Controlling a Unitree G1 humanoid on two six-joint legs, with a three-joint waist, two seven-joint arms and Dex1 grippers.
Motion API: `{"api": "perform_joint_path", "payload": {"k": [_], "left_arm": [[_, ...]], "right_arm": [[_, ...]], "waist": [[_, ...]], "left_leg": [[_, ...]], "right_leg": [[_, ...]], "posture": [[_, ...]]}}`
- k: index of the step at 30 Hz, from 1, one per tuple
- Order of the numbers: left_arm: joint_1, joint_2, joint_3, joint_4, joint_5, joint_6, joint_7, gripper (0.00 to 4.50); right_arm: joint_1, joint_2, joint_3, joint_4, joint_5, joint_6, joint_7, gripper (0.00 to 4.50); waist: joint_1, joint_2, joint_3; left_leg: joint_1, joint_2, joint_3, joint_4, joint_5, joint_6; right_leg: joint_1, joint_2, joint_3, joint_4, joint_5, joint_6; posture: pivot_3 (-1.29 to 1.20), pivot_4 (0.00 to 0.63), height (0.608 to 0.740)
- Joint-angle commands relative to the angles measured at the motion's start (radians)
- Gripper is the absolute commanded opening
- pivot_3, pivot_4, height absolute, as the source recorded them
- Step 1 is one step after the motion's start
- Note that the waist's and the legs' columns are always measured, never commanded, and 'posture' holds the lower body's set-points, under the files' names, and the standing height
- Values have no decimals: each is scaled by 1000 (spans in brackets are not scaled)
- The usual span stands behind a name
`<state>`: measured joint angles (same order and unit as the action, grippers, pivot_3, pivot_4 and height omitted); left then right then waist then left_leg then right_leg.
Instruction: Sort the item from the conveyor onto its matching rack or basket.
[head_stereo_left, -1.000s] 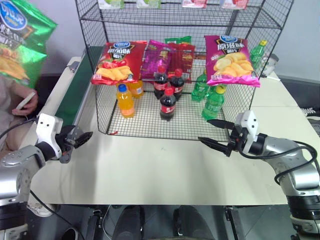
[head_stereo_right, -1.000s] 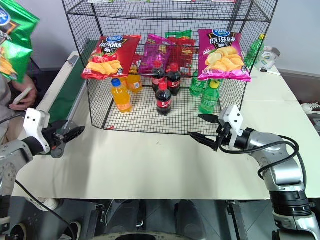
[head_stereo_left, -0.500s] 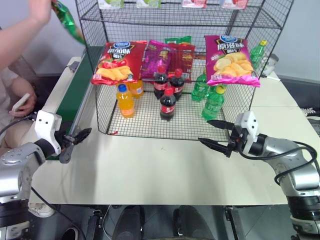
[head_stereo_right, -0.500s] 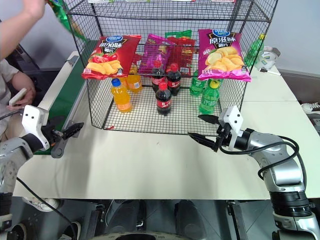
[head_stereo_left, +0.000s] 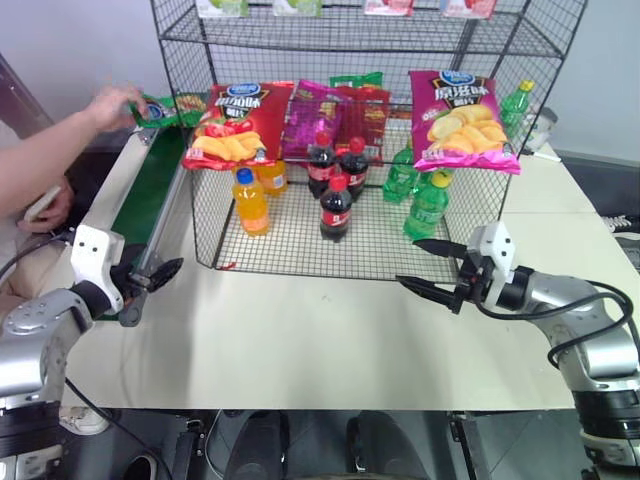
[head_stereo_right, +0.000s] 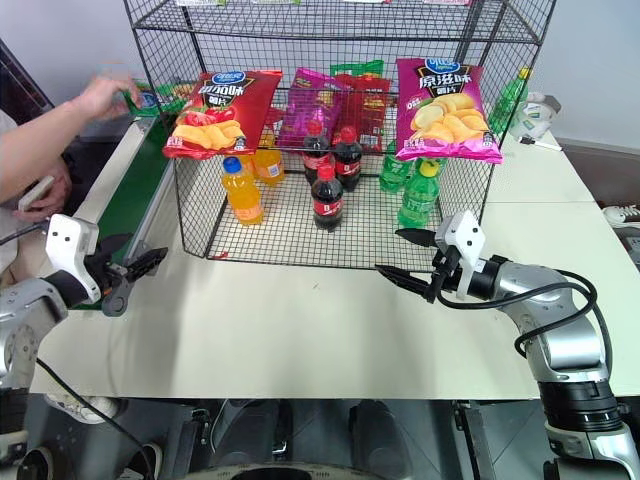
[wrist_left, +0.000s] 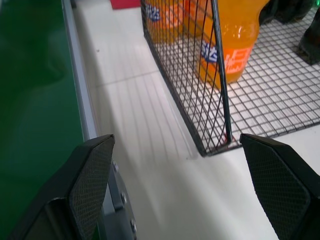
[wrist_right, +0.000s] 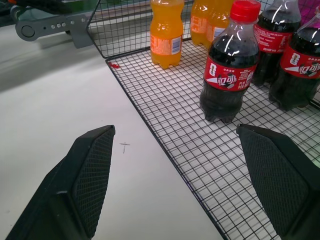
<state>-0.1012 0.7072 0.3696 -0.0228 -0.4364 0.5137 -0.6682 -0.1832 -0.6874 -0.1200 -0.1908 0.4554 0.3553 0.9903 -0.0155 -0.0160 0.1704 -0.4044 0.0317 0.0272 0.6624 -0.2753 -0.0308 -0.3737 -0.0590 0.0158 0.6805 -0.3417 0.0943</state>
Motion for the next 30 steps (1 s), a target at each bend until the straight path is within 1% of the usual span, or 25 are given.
{"api": "perform_joint_path", "payload": {"k": [1, 8, 12, 16, 19, 23, 25, 28, 30], "left_arm": [[-12, 8, 32, -37, -23, 10, 7, 4273], [-18, 11, 34, -33, -24, 16, 13, 4273], [-35, 0, 56, -34, -51, 36, 31, 4273], [-65, -18, 101, -22, -93, 82, 85, 4273], [-60, -17, 114, -33, -104, 128, 111, 4273], [-66, -44, 145, -57, -148, 175, 153, 4273], [-64, -36, 138, -75, -152, 183, 150, 4273], [-57, -14, 131, -105, -203, 272, 135, 4273], [-37, -7, 115, -129, -163, 218, 131, 4273]], "right_arm": [[-8, 1, -8, -23, 14, -12, 1, 4055], [-14, 1, -9, -29, 20, -8, 1, 4055], [-12, 2, -9, -33, 22, -7, 0, 4055], [-13, 5, -6, -37, 26, -3, 1, 4055], [-12, 5, -6, -40, 28, -1, 2, 4055], [-13, 5, -4, -39, 28, 0, 3, 4055], [-12, 5, -3, -39, 30, 2, 2, 4055], [-10, 4, -2, -40, 31, 4, 4, 4055], [-12, 3, -2, -41, 33, 5, 4, 4055]], "waist": [[0, 0, 0], [-1, 0, 0], [-1, 0, 0], [0, 0, 0], [-1, 0, 0], [0, 0, 0], [0, 0, 0], [0, 0, 0], [-1, 0, 0]], "left_leg": [[0, 0, 0, 0, 0, 0], [0, 0, 0, 0, 0, 0], [0, 0, 0, 0, 0, 0], [0, 0, 0, 0, 0, 0], [0, 0, 0, 0, 0, 0], [0, 0, 0, 0, 0, 0], [0, 0, 0, 0, 0, 0], [0, 0, 0, 0, 0, 0], [0, 0, 0, 0, 0, 0]], "right_leg": [[0, 0, 0, 0, 0, 0], [0, 0, 0, 0, 0, 0], [0, 0, 0, 0, 0, 0], [0, 0, 0, 0, 0, 0], [0, 0, 0, 0, 0, 0], [0, 0, 0, 0, 0, 0], [0, 0, 0, 0, 0, 0], [0, 0, 0, 0, 0, 0], [0, 0, 0, 0, 0, 0]], "posture": [[0, 150, 739], [0, 150, 739], [0, 150, 739], [0, 150, 739], [0, 150, 739], [0, 150, 739], [0, 150, 739], [0, 150, 739], [0, 150, 739]]}}
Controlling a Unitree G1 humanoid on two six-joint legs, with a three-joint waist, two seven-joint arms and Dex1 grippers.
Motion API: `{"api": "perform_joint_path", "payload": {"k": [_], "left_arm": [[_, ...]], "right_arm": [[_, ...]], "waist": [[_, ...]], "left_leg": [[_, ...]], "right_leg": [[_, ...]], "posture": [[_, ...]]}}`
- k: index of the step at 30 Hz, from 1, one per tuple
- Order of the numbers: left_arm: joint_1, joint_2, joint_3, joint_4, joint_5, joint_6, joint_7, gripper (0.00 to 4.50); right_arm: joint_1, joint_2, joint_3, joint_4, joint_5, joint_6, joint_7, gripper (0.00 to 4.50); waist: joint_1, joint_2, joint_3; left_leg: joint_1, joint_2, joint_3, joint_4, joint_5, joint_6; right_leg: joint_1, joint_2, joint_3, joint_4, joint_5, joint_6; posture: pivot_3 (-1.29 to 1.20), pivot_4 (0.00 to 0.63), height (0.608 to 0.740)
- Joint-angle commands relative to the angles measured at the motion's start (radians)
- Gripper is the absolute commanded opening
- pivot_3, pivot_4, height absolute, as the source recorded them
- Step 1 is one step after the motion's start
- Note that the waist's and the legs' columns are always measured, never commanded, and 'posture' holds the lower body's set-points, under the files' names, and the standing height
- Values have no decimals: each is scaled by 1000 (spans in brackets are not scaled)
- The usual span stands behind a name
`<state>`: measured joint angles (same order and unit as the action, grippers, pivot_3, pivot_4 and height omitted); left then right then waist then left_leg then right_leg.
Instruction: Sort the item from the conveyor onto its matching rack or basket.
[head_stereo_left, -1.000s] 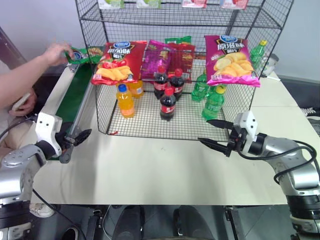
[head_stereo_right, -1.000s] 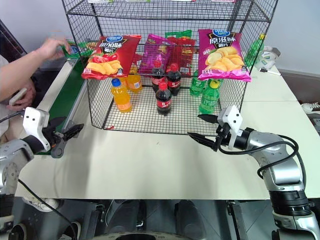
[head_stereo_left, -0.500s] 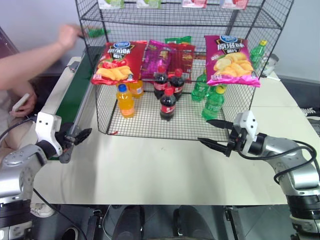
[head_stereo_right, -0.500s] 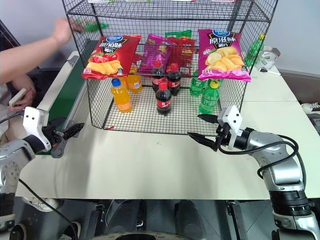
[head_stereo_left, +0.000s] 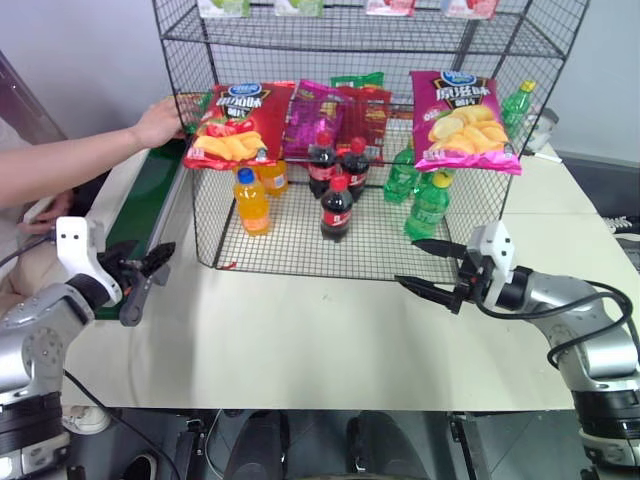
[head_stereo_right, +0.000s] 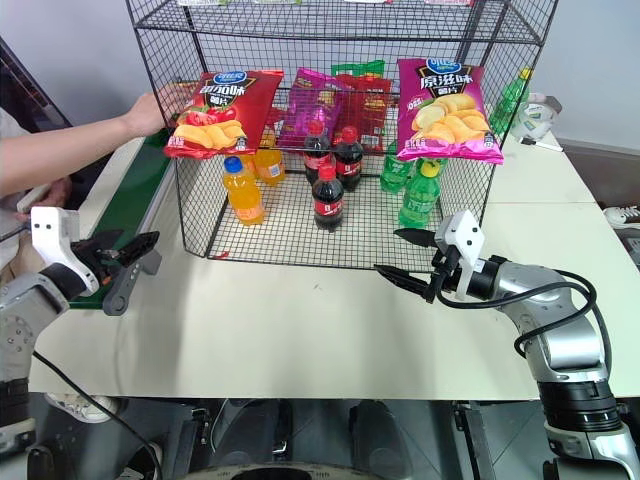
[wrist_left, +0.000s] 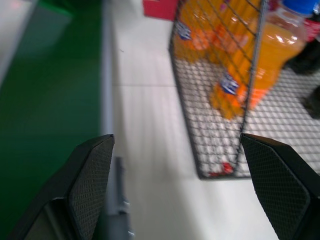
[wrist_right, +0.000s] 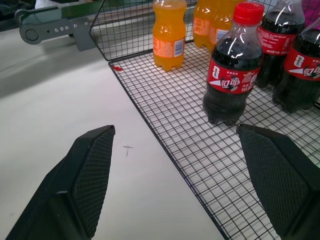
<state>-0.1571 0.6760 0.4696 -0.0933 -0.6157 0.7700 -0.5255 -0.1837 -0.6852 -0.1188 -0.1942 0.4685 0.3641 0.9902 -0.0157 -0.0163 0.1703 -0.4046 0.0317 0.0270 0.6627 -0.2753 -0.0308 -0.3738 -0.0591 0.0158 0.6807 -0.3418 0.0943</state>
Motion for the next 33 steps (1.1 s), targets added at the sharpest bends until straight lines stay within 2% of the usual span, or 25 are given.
{"api": "perform_joint_path", "payload": {"k": [1, 3, 7, 12, 17, 24, 33], "left_arm": [[29, 31, 3, -68, 48, -76, -11, 4273], [40, 23, 7, -80, 54, -129, -31, 4273], [62, 15, 45, -47, -5, -241, -181, 4273], [75, -5, 85, -30, -6, -335, -197, 4273], [159, -28, 138, -82, -5, -377, -182, 4273], [364, -83, 238, -118, 29, -481, -153, 4273], [534, -164, 301, -202, 36, -564, -112, 4273]], "right_arm": [[-12, 0, -3, -37, 20, -3, 4, 4055], [-12, -2, -2, -38, 22, -3, 6, 4055], [-10, -6, -6, -47, 43, 6, 22, 4055], [-3, -11, -28, -106, 170, 76, 80, 4055], [0, -2, 24, -166, 200, 95, 121, 4055], [-87, 31, 173, -83, 81, -23, 197, 4055], [-188, 98, 253, 49, 23, -114, 263, 4055]], "waist": [[-2, 0, 0], [-2, 0, 0], [0, 0, 0], [0, 0, 0], [-5, 0, 0], [-4, -1, -1], [-2, -2, -1]], "left_leg": [[0, 0, 0, 0, 0, 0], [0, 0, 0, 0, 0, 0], [0, 0, 0, 0, 0, 0], [0, 0, 0, 0, 0, 0], [0, 0, 0, 0, 0, 0], [0, 1, 0, 0, 0, 0], [0, 0, -1, 0, 0, 0]], "right_leg": [[0, 0, 0, 0, 0, 0], [0, 0, 0, 0, 0, 0], [0, 0, 0, 0, 0, 0], [0, 0, 0, 0, 0, 0], [0, 0, 0, 0, 0, 0], [0, 0, 0, 0, 0, 0], [1, -2, 0, -1, 0, -1]], "posture": [[0, 150, 739], [0, 150, 739], [0, 150, 739], [0, 150, 739], [0, 150, 739], [0, 150, 739], [0, 150, 739]]}}
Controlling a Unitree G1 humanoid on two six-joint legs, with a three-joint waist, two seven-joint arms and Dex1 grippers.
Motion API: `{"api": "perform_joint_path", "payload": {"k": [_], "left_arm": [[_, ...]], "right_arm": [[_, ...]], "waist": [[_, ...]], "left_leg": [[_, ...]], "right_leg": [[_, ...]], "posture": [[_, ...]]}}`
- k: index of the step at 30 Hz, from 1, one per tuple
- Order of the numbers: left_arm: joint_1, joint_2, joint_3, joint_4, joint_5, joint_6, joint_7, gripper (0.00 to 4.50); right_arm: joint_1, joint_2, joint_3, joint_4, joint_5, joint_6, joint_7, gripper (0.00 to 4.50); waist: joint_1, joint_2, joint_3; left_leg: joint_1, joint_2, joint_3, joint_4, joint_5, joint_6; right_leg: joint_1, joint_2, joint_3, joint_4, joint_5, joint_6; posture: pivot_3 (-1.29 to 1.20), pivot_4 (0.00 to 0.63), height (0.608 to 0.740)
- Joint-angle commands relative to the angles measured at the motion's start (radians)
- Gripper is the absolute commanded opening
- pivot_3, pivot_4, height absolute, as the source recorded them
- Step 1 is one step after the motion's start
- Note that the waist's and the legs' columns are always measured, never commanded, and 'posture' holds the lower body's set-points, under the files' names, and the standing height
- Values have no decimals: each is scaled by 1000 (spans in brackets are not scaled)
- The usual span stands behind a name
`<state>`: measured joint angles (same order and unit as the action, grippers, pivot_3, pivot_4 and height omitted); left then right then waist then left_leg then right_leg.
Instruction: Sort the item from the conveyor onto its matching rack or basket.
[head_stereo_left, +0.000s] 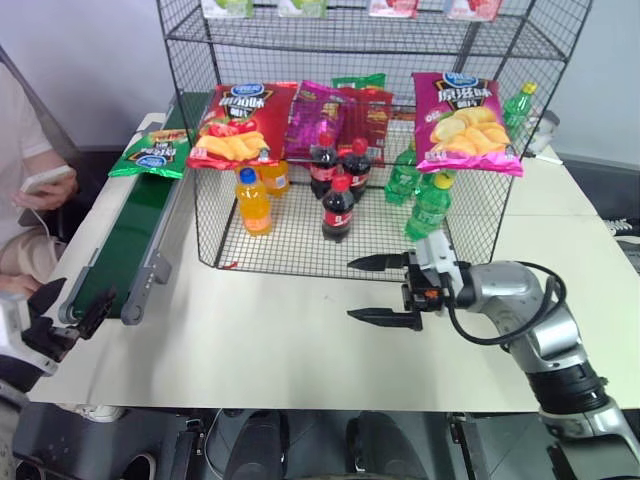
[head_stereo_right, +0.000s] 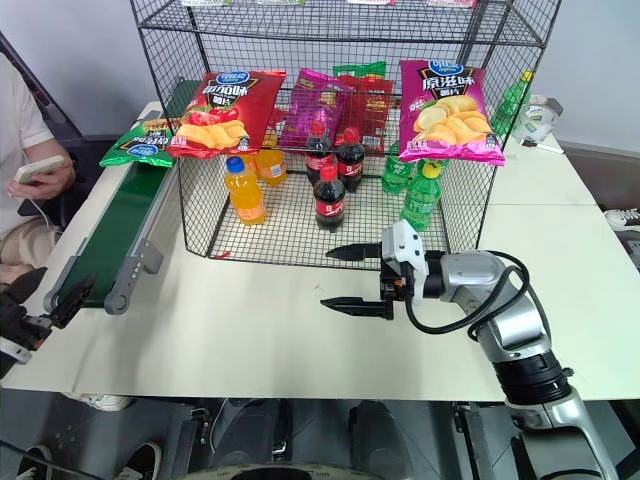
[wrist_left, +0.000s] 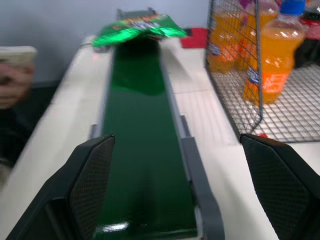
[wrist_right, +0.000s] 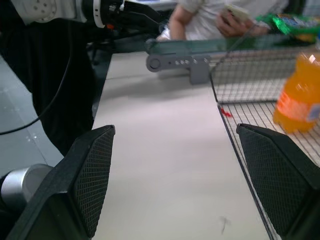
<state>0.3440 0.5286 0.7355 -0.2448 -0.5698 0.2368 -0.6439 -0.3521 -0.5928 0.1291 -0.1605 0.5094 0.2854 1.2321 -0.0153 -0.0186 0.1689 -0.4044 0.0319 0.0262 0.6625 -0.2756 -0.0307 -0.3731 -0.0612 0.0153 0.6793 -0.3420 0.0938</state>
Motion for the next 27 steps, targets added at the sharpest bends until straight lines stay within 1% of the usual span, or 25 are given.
{"api": "perform_joint_path", "payload": {"k": [1, 4, 6, 8, 11, 14, 15, 20, 25, 27], "left_arm": [[48, -25, 35, -57, -4, -39, 9, 4273], [74, -34, 48, -53, 62, -128, 23, 4273], [89, -10, 64, -32, 136, -223, 20, 4273], [108, 27, 91, 28, 233, -315, 37, 4273], [139, 64, 116, 117, 339, -424, 64, 4273], [182, 119, 107, 220, 548, -602, 145, 4273], [200, 142, 95, 249, 639, -668, 186, 4273], [177, 172, 30, 308, 764, -794, 281, 4273], [161, 201, -34, 366, 903, -898, 387, 4273], [158, 221, -58, 389, 932, -935, 408, 4273]], "right_arm": [[-25, 8, 8, 28, -24, -44, 26, 4055], [-44, 15, 8, 58, -24, -41, 32, 4055], [-51, 14, 8, 71, -25, -42, 39, 4055], [-56, 11, 8, 81, -28, -43, 45, 4055], [-60, 12, 9, 98, -36, -50, 52, 4055], [-68, 19, 14, 114, -45, -59, 55, 4055], [-72, 22, 16, 119, -48, -61, 55, 4055], [-76, 30, 17, 126, -64, -67, 57, 4055], [-69, 24, 6, 124, -77, -68, 43, 4055], [-64, 22, 3, 119, -74, -65, 41, 4055]], "waist": [[-2, 0, 0], [-3, 0, 0], [-3, 0, 0], [-3, 0, 0], [-5, 0, 0], [-6, 0, 0], [-5, 0, 0], [0, -1, -1], [-7, -1, -1], [-9, -1, -1]], "left_leg": [[0, 0, 0, 0, 0, 0], [0, 0, 0, 0, 0, 0], [0, 0, 0, 0, 0, 0], [0, 0, 0, 0, 0, 0], [0, 0, 0, -1, 0, 0], [0, 0, 1, -4, 0, 0], [0, 0, 1, -5, 0, 0], [0, 0, 1, -11, 0, 0], [0, 0, 1, -14, 0, 0], [0, 0, 1, -15, 0, 0]], "right_leg": [[0, 0, 0, 0, 0, 0], [0, 0, 0, 0, 0, 0], [0, 0, 0, 0, 0, 0], [0, 0, 0, -1, 0, -1], [0, 0, 0, -2, 0, -1], [0, -1, 0, -5, 0, -1], [0, -1, 0, -7, 0, -1], [0, -2, -1, -11, 0, -1], [-1, -2, -1, -14, 0, -1], [-1, -2, -1, -14, 0, -1]], "posture": [[0, 150, 739], [0, 150, 739], [0, 150, 739], [0, 150, 739], [0, 150, 739], [0, 150, 739], [0, 150, 739], [0, 150, 739], [0, 150, 739], [0, 150, 739]]}}
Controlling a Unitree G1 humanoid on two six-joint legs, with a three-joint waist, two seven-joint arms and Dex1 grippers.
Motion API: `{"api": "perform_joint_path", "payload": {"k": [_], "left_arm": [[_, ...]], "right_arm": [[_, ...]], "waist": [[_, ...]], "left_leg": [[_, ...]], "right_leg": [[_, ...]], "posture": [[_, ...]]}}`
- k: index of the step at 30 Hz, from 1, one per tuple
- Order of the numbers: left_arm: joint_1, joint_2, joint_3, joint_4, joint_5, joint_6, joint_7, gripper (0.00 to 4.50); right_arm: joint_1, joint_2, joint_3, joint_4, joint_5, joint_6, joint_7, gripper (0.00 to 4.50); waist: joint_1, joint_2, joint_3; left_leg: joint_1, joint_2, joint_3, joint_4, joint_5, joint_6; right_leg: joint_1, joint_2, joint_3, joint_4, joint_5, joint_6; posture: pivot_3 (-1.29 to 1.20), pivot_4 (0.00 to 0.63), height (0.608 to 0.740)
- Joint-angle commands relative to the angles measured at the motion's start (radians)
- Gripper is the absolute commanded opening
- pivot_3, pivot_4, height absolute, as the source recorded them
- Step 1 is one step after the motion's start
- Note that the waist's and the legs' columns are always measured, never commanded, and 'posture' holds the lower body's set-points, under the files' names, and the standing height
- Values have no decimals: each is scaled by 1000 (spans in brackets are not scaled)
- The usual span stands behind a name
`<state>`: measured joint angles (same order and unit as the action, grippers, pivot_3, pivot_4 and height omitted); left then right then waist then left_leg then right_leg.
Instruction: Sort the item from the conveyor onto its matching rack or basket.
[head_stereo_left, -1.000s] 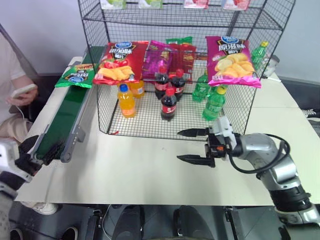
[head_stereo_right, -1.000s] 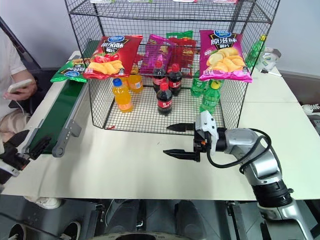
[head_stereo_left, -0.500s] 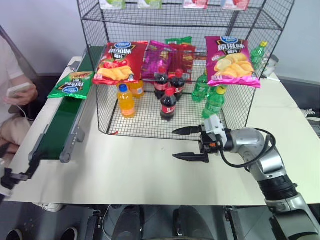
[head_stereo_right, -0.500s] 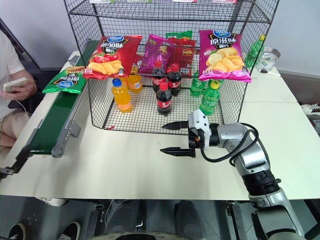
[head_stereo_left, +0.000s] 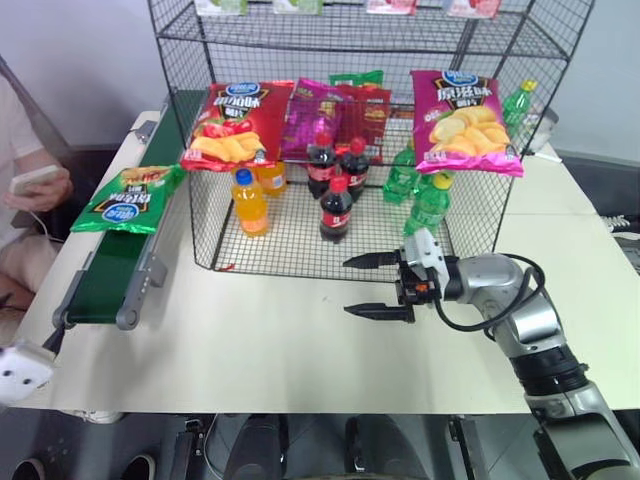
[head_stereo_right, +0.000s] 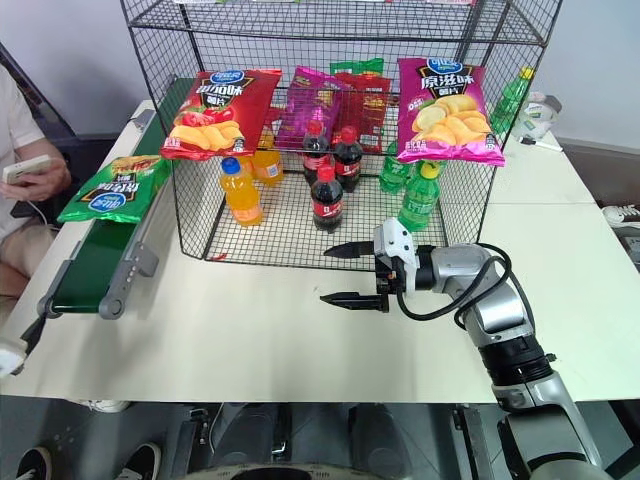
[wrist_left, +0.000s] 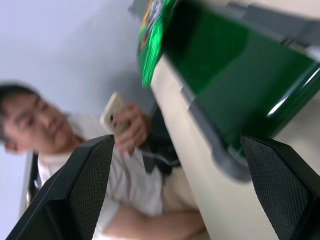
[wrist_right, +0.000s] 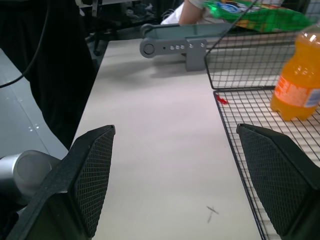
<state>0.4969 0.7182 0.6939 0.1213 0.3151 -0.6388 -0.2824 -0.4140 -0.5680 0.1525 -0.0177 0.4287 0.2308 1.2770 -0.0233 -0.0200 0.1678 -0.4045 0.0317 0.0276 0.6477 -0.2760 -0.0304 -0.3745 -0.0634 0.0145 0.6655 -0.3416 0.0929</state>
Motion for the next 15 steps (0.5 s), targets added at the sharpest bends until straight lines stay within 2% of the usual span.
{"api": "perform_joint_path", "payload": {"k": [1, 15], "left_arm": [[4, 41, -26, 33, 58, -77, 60, 4273], [-26, 123, -91, 139, 80, -147, 147, 4273]], "right_arm": [[0, -3, -22, -26, 8, -9, -5, 4055], [44, -8, -28, -104, 37, 35, -30, 4055]], "waist": [[-3, 0, 0], [-21, 0, 0]], "left_leg": [[0, 0, 0, 0, 0, 0], [0, 0, 0, 0, 0, 0]], "right_leg": [[0, 0, 0, 0, 0, 0], [1, 0, 0, 1, 0, 0]], "posture": [[0, 150, 739], [0, 150, 739]]}}
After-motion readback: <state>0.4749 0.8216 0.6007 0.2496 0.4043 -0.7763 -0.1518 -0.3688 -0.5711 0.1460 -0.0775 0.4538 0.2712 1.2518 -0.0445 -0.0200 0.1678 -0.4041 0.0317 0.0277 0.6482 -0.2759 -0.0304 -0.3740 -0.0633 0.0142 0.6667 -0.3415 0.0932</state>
